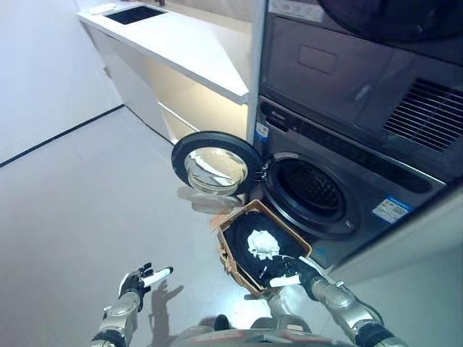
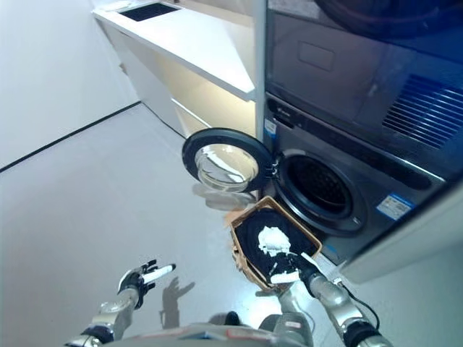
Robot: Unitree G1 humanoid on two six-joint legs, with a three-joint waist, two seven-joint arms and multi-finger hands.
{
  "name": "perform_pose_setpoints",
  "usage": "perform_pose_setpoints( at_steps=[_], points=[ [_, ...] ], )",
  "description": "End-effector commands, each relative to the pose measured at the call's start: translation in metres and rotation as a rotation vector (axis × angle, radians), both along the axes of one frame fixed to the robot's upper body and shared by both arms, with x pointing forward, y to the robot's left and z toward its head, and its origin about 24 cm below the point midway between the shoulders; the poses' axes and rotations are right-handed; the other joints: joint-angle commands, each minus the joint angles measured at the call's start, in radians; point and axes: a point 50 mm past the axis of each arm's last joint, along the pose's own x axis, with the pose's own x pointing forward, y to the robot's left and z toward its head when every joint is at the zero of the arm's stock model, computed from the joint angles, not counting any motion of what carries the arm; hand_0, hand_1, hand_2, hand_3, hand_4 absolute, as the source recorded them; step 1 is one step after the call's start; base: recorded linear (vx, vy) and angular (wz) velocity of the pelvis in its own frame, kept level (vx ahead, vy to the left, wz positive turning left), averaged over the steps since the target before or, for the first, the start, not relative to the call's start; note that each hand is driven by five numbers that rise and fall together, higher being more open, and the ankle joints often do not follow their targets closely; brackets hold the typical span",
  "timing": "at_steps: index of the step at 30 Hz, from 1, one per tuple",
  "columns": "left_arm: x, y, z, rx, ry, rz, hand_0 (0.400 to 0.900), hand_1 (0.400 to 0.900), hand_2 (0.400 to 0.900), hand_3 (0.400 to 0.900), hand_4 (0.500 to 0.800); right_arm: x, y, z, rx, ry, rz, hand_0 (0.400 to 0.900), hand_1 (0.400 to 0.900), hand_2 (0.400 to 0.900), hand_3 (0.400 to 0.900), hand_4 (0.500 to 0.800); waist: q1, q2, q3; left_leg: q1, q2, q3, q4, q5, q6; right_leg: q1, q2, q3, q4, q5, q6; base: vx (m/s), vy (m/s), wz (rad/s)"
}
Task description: Put the clothes in the basket into the washing machine.
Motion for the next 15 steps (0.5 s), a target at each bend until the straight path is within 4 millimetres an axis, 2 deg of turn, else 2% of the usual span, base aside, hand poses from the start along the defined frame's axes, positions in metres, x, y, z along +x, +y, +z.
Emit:
perform_pose_setpoints(
  at_steps=[1,5,7,9,11,15],
  points=[
    [0.019,0.026,0.021,0.096,-0.094,-0.017,0.9,0.9,0.9,0.9,0.8,0.023,0.008,0.018,0.053,-0.131,-0.008,0.9,0.9,0.9,0.9,0.8,-0.02,-0.047,0.003,-0.008,-0.038,-0.005,0.034,-0.036,-0.059,0.014,-0.022,0.013,-0.287,0.229,0.041,0.22,-0.07,0.42],
    [0.023,0.028,0.023,0.131,-0.076,-0.055,0.9,0.9,0.9,0.9,0.8,0.024,0.007,0.019,0.059,-0.138,-0.02,0.9,0.9,0.9,0.9,0.8,-0.039,-0.085,0.013,0.04,-0.05,-0.041,0.041,-0.076,-0.071,-0.017,-0.015,-0.005,-0.474,0.304,0.08,0.23,-0.101,0.49],
    [0.028,0.029,0.025,0.17,-0.071,-0.097,0.9,0.9,0.9,0.9,0.8,0.023,0.007,0.019,0.06,-0.136,-0.016,0.9,0.9,0.9,0.9,0.8,-0.043,-0.105,0.013,0.061,-0.051,-0.052,0.045,-0.1,-0.075,-0.025,-0.012,-0.025,-0.5,0.328,0.089,0.21,-0.123,0.4],
    [0.029,0.028,0.025,0.193,-0.057,-0.133,0.9,0.9,0.9,0.9,0.8,0.021,0.007,0.018,0.059,-0.128,-0.013,0.9,0.9,0.9,0.9,0.8,-0.044,-0.114,0.006,0.078,-0.046,-0.058,0.054,-0.126,-0.082,0.0,-0.01,-0.043,-0.521,0.316,0.086,0.2,-0.151,0.24],
    [0.029,0.026,0.023,0.225,-0.032,-0.163,0.9,0.9,0.9,0.9,0.8,0.02,0.007,0.016,0.047,-0.119,0.005,0.9,0.9,0.9,0.9,0.8,-0.036,-0.119,-0.017,0.085,-0.028,-0.058,0.052,-0.143,-0.092,0.027,0.012,-0.04,-0.535,0.291,0.075,0.21,-0.191,0.07],
    [0.037,0.023,0.024,0.271,-0.015,-0.196,0.9,0.9,0.9,0.9,0.8,0.025,0.009,0.024,0.049,-0.159,0.027,0.9,0.9,0.9,0.9,0.8,-0.05,-0.105,-0.043,0.101,0.044,-0.067,0.018,-0.133,-0.129,0.018,0.054,-0.043,-0.514,0.237,0.055,0.16,-0.209,0.17]
  ],
)
